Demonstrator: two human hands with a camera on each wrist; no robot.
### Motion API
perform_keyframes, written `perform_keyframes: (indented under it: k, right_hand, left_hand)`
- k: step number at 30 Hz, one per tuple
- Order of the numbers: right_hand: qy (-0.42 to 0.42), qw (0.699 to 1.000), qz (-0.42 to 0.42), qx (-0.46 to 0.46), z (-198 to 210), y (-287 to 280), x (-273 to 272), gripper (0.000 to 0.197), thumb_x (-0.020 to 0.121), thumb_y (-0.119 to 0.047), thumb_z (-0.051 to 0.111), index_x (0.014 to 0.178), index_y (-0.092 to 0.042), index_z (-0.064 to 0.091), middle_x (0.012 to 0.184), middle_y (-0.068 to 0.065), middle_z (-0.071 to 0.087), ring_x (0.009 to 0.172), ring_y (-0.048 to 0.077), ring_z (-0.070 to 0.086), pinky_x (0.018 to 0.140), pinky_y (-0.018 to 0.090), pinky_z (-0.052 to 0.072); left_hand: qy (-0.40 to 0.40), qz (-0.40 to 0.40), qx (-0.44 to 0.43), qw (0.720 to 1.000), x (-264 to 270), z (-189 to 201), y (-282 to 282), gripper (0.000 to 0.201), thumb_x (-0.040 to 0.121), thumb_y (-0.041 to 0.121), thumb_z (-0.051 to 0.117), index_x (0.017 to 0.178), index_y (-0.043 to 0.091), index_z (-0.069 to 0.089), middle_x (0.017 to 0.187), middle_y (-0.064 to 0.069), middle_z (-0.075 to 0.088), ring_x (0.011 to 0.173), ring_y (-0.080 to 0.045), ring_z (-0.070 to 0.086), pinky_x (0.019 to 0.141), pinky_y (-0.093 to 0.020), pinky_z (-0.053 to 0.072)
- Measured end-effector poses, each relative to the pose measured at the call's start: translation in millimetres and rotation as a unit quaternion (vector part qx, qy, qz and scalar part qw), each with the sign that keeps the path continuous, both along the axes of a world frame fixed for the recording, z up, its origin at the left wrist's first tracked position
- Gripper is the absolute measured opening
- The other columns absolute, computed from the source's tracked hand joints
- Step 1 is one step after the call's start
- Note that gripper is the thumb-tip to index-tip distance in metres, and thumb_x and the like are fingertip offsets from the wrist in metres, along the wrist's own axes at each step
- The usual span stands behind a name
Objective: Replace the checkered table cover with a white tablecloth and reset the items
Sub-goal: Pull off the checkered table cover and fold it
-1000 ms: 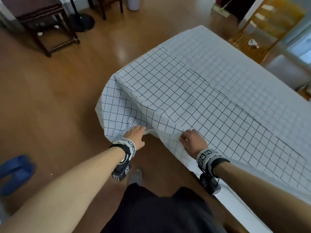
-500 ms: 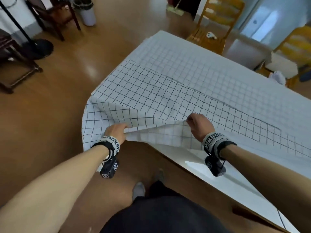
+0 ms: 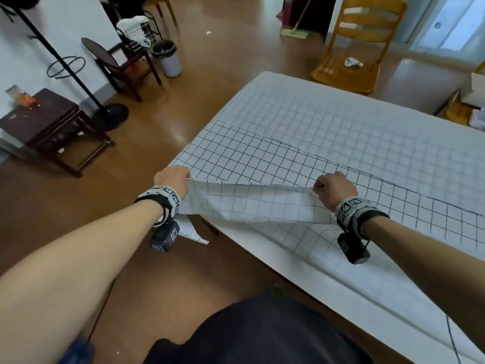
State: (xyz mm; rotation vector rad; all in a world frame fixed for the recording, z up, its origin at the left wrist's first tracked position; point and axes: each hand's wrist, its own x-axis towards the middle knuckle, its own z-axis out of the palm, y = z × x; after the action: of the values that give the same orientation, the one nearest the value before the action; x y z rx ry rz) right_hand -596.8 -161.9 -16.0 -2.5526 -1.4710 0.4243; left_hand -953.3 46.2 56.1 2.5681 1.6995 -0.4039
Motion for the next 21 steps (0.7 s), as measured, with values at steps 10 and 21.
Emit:
perform_keyframes:
  k: [10,21]
  right_hand:
    - [0.089,0.991,-0.093,-0.037,1,16,12,0.040,0.091,-0.015,0.053,0.130,-0.018,0.060,0.134,0.009,0.058,0.118,0.031,0.057,0.095,0.037,0.047]
    - [0.134,0.983,-0.106,0.063,-10,57,-74,0.059,0.093,-0.031,0.063,0.145,-0.013,0.042,0.148,0.007,0.041,0.134,0.025,0.043,0.107,0.040,0.040]
  left_hand:
    - [-0.062,-0.008,-0.012,0.998,46,-7,44,0.020,0.099,0.020,0.047,0.103,0.026,0.066,0.103,-0.002,0.068,0.086,-0.026,0.058,0.072,-0.032,0.044]
    - [-0.118,-0.123,-0.115,0.979,71,-30,101,0.024,0.095,0.014,0.049,0.110,0.022,0.065,0.113,-0.003,0.066,0.096,-0.026,0.059,0.075,-0.032,0.045]
